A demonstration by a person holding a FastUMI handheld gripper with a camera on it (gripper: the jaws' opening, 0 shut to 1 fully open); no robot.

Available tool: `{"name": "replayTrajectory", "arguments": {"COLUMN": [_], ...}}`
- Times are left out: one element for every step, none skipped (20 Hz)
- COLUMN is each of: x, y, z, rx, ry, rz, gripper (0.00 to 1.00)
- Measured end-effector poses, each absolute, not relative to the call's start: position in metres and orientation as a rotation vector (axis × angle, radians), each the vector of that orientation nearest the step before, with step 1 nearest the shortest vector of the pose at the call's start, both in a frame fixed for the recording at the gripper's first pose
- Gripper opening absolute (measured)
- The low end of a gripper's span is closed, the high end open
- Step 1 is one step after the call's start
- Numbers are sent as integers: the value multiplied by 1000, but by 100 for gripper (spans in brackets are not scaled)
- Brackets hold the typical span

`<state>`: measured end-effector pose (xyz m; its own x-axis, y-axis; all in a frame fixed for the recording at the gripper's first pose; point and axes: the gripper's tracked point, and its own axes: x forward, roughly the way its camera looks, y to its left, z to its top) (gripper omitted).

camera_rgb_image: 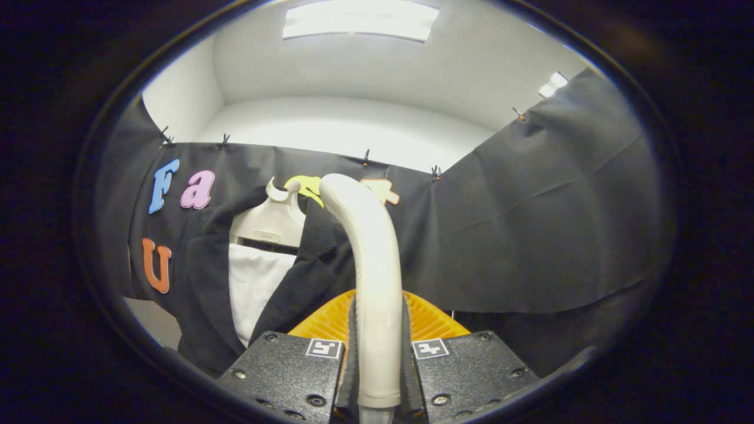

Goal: Iron the clothes twice with a garment steamer, once on the left side and once on the right side.

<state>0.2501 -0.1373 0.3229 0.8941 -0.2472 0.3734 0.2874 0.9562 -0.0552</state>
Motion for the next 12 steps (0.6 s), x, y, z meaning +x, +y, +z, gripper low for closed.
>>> {"name": "replayTrajectory", "arguments": {"x": [257, 262, 267, 270, 270, 269, 267, 265, 263, 259, 256, 252], "y": [-137, -136, -135, -132, -126, -121, -121, -124, -125, -123, -122, -122], "z": [324, 322, 317, 310, 304, 299, 295, 291, 285, 279, 275, 270], "rx": [-113, -117, -121, -124, -126, -131, -139, -151, -155, -155, -158, -165], "ry": [-376, -372, -363, -351, -344, -344, -344, -336, -324, -312, -304, -294], "rz": [-274, -274, -274, -269, -252, -241, -250, -270, -281, -287, -296, -308], "gripper": [30, 30, 30, 30, 30, 30, 30, 30, 30, 30, 30, 30]}}
